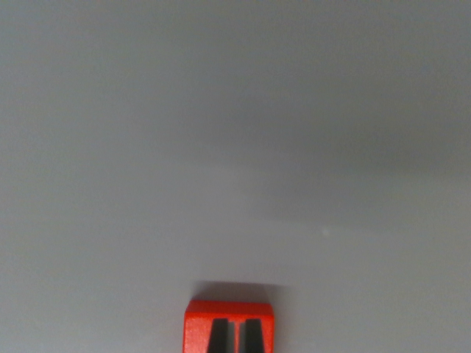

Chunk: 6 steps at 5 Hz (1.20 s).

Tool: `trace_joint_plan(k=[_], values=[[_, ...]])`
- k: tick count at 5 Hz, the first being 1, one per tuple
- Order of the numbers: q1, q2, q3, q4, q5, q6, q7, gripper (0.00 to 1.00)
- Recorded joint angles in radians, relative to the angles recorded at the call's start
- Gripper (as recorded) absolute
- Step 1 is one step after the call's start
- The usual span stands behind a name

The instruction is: Reach red block

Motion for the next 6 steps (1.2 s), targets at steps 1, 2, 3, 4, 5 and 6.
trace_joint_plan(k=[1, 2, 3, 4, 5, 6], values=[[0.0020, 0.008, 0.001, -0.031, 0.0004, -0.041, 0.001, 0.00], [0.0020, 0.008, 0.001, -0.031, 0.0004, -0.041, 0.001, 0.00], [0.0038, 0.016, 0.003, -0.061, 0.0008, -0.080, 0.002, 0.00], [0.0038, 0.016, 0.003, -0.061, 0.0008, -0.080, 0.002, 0.00], [0.0055, 0.023, 0.004, -0.089, 0.0012, -0.116, 0.003, 0.00], [0.0055, 0.023, 0.004, -0.089, 0.0012, -0.116, 0.003, 0.00]])
